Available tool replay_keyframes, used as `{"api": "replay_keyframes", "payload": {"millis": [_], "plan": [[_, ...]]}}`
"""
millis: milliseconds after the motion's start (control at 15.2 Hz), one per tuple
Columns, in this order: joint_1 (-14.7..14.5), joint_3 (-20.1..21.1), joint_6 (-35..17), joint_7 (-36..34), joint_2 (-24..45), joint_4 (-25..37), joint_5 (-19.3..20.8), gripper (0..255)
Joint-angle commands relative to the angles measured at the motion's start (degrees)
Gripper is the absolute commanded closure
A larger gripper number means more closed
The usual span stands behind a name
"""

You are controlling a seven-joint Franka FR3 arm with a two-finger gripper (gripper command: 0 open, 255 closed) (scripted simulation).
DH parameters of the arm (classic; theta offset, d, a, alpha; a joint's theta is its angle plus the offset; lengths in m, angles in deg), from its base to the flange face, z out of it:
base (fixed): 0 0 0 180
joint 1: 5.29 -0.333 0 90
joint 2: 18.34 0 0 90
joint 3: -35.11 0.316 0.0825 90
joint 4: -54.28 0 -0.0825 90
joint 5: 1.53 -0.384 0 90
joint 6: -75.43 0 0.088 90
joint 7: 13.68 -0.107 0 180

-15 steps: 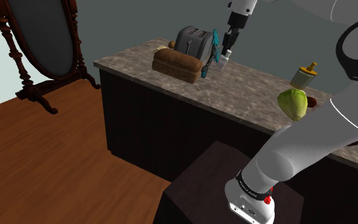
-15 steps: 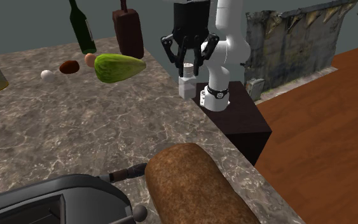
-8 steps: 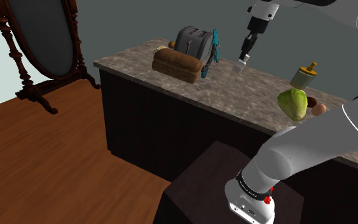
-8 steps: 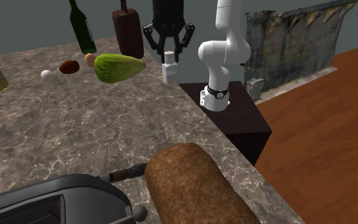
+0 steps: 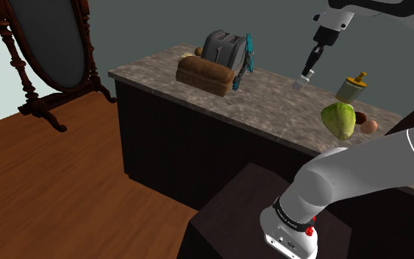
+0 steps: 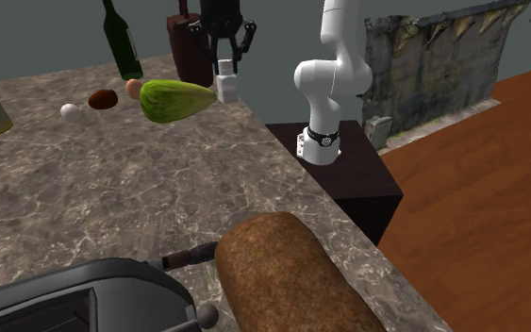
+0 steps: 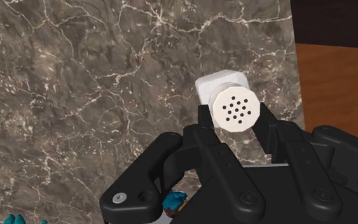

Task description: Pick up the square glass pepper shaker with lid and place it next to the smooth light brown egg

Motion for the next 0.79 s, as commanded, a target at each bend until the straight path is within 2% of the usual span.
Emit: {"api": "replay_keyframes", "payload": {"millis": [0, 726], "plan": [[1.01, -1.51, 0.24, 2.31, -1.46, -0.76, 1.28, 255], [4.93, -12.17, 1.99, 16.71, -3.97, 2.09, 7.17, 255]]}}
